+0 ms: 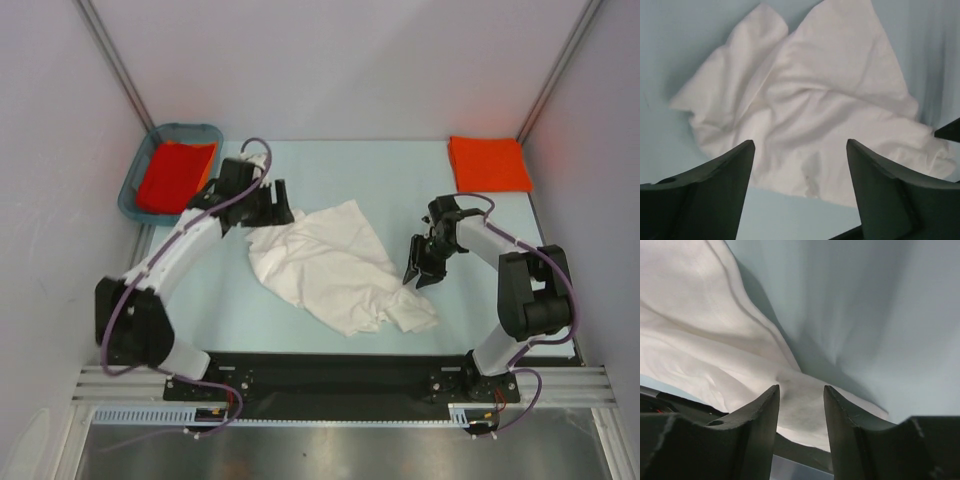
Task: Fold and stack the t-shirts
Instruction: Flatten the tshirt out
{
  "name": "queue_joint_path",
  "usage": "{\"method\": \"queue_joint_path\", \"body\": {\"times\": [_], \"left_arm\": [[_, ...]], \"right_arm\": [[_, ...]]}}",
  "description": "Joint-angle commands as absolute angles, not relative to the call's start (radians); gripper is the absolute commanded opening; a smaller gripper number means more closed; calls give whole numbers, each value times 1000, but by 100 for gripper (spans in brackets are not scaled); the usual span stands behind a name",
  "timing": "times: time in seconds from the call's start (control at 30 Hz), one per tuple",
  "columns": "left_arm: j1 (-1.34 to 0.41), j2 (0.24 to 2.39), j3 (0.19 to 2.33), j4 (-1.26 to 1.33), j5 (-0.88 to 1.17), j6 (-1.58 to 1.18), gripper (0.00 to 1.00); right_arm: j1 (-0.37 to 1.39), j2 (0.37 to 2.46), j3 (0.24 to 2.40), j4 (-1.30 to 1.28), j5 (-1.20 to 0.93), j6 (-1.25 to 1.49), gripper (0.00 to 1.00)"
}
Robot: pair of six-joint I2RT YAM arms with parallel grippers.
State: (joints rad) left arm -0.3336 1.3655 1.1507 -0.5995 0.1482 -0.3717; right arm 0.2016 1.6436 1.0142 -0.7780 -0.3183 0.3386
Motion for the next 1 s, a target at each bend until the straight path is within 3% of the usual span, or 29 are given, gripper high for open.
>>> {"method": "queue_joint_path", "body": {"times": [0.0,0.07,0.2,0.5,0.73,0.97], "left_arm": [[-330,1560,1323,-494,201,-223,77],[-337,1695,1402,-479,201,-210,72],[-425,1877,1571,-419,91,-117,79],[-486,2181,1793,-304,-45,-66,76],[-488,2316,1917,-448,-14,-104,75],[-503,2313,1876,-468,95,-107,71]], "right_arm": [[206,1621,1046,-772,-324,340,44],[207,1621,1035,-764,-341,351,44],[209,1620,1011,-758,-344,360,46],[203,1575,991,-778,-357,357,47],[183,1577,988,-781,-371,341,47],[166,1600,982,-767,-383,331,47]]}}
